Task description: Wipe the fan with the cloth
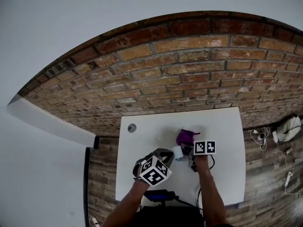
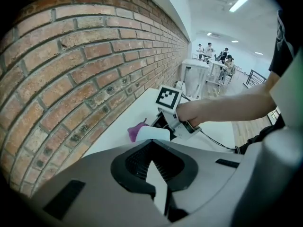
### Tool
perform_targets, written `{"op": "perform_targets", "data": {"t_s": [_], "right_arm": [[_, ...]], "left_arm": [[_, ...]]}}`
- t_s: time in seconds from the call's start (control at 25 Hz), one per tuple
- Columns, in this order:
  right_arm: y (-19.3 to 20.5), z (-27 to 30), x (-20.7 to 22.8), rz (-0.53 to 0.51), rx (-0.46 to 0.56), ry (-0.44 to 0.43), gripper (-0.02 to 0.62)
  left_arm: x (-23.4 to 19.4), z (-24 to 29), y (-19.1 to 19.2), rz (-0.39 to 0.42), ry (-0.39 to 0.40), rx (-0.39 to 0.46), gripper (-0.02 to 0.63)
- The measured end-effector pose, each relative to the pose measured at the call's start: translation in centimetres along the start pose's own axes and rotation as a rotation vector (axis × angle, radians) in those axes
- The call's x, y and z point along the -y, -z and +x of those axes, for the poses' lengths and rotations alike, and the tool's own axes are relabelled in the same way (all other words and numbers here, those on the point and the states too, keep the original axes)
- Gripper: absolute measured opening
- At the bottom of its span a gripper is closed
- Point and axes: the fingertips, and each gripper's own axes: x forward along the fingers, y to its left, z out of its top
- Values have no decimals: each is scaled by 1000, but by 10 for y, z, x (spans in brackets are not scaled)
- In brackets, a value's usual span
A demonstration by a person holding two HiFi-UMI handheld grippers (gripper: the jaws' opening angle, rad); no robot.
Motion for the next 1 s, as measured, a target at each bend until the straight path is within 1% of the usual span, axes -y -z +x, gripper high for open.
{"op": "perform_targets", "data": {"t_s": [0.04,0.08,0.28,0.44,0.52,0.64,0.72,0.84,0.92,1.0], "right_arm": [[10,5,2,-4,-27,10,55],[18,6,3,-5,-32,17,55],[33,-15,3,10,32,48,55],[66,-36,2,26,39,63,55],[90,-42,-3,32,11,49,55],[133,-41,-18,12,-92,9,55],[153,-42,-26,1,-134,-8,55],[163,-51,-31,21,-120,-17,55],[157,-62,-29,31,-86,-11,55],[146,-77,-23,31,-47,7,55]], "left_arm": [[1,0,0,-1,2,0,0],[2,0,1,-3,5,0,0],[1,-2,2,-6,3,9,0],[2,-3,4,-10,11,16,0],[2,-3,5,-15,17,23,0],[0,-3,4,-26,21,50,0],[0,-4,5,-24,21,77,0],[-4,-7,7,-24,2,149,0],[-16,-14,13,-66,-42,225,0],[-32,-21,28,-151,-74,290,0]]}}
